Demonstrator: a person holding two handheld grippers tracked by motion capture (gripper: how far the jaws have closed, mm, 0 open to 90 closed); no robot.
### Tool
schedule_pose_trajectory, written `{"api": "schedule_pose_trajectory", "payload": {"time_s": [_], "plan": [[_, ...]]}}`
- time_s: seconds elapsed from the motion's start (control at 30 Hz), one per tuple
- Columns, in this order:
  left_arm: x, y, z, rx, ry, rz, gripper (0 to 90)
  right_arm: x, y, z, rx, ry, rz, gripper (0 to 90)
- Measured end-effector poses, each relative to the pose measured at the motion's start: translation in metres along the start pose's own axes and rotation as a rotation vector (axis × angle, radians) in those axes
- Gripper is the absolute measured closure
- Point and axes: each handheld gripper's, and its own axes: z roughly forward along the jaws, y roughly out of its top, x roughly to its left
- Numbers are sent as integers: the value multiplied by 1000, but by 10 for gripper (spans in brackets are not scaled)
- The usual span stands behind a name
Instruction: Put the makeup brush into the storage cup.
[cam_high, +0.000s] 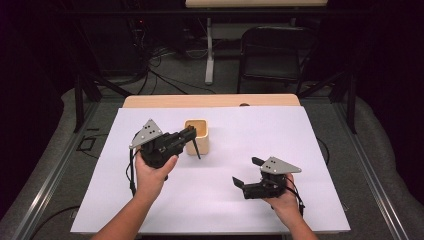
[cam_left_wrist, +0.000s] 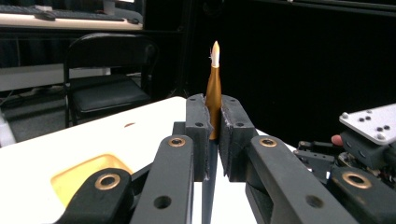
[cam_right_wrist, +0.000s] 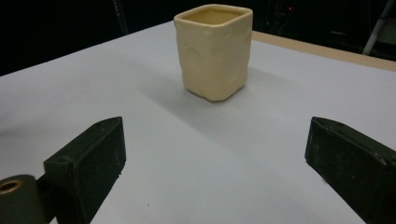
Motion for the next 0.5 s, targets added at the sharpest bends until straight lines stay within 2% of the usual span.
{"api": "schedule_pose_trajectory", "payload": {"time_s": [0.17, 0.5], "plan": [[1, 4, -1, -3, 7, 11, 834, -3, -6, -1, 4, -10, 7, 51], [4, 6, -1, -5, 21, 23, 835, -2, -6, -3, -7, -18, 5, 70]]}}
